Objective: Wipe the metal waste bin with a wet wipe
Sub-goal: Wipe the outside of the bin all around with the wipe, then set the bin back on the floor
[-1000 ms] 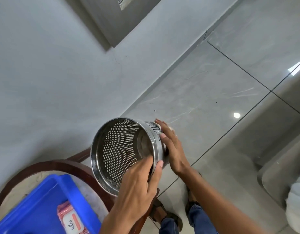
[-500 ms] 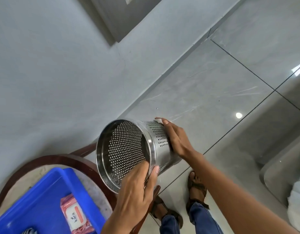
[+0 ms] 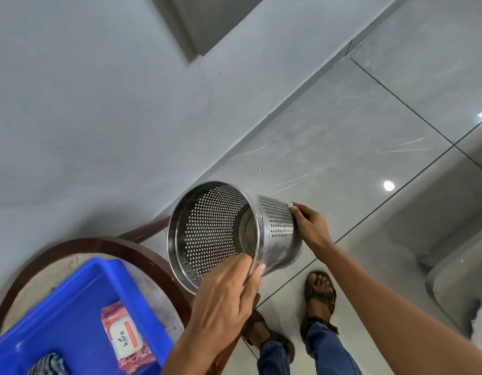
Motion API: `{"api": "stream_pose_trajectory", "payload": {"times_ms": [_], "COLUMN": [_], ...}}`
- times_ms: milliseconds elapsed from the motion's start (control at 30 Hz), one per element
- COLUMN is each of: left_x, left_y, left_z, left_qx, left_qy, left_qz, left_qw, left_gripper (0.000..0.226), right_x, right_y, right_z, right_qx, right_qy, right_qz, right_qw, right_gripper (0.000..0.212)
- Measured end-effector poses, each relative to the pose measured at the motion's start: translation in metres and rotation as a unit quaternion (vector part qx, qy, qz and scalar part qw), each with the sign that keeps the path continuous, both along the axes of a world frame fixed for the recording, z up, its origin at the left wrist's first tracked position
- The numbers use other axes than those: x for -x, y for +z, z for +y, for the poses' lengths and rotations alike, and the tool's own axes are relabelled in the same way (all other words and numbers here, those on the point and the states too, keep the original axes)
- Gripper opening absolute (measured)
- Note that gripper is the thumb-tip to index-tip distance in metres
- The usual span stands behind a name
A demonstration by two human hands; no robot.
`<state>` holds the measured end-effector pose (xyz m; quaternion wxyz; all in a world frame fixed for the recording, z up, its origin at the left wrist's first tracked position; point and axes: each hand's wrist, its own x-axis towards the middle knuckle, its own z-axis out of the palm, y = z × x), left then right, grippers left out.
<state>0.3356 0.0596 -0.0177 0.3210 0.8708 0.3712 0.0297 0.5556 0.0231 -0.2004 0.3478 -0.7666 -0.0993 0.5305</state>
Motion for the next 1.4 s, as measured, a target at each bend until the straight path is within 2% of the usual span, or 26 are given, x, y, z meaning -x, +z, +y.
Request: {"api": "stream_pose_trajectory", "payload": {"times_ms": [133, 233, 400, 567, 700, 800, 933, 1133, 1233, 1333, 1400], "left_x": [0.001, -0.002, -0.007, -0.014, -0.016, -0.012, -0.001, 0.016, 0.023, 0.022, 0.022], "left_y": [-0.013, -0.026, -0.067, -0.127, -0.172, -0.200, -0.229, -0.263, -0.269, -0.268, -0.263], "left_z": [0.009, 0.019, 0.042, 0.059, 0.062, 0.061, 0.057, 0.044, 0.041, 0.046, 0.049], "left_qx": [-0.008, -0.013, -0.040, -0.054, -0.086, -0.101, -0.115, -0.113, -0.085, -0.073, -0.025], "left_qy": [0.015, 0.017, 0.035, 0.017, 0.013, 0.012, 0.021, 0.023, 0.014, 0.021, 0.060], "left_qz": [-0.002, 0.005, 0.047, 0.088, 0.132, 0.175, 0.198, 0.242, 0.231, 0.226, 0.200], "left_qw": [1.000, 1.000, 0.997, 0.994, 0.987, 0.979, 0.973, 0.963, 0.969, 0.971, 0.978], "left_gripper": [0.024, 0.018, 0.012, 0.020, 0.018, 0.018, 0.007, 0.014, 0.023, 0.016, 0.026], "right_x": [0.003, 0.005, 0.013, 0.020, 0.014, 0.010, 0.010, 0.011, 0.014, 0.022, 0.028], "right_y": [-0.014, -0.027, -0.035, -0.037, -0.042, -0.042, -0.036, -0.018, -0.019, -0.019, -0.017], "right_z": [-0.004, -0.008, -0.011, -0.007, 0.002, 0.012, 0.023, 0.036, 0.039, 0.043, 0.047], "right_qx": [0.020, 0.041, 0.051, 0.029, -0.034, -0.062, -0.076, -0.080, -0.109, -0.126, -0.133], "right_qy": [0.014, -0.009, -0.120, -0.256, -0.292, -0.278, -0.239, -0.117, -0.100, -0.078, -0.067], "right_qz": [-0.077, -0.079, 0.039, 0.189, 0.251, 0.252, 0.249, 0.176, 0.162, 0.159, 0.165], "right_qw": [0.997, 0.996, 0.991, 0.947, 0.922, 0.925, 0.935, 0.974, 0.976, 0.976, 0.975], "right_gripper": [0.034, 0.031, 0.032, 0.025, 0.031, 0.029, 0.020, 0.016, 0.021, 0.026, 0.028]}}
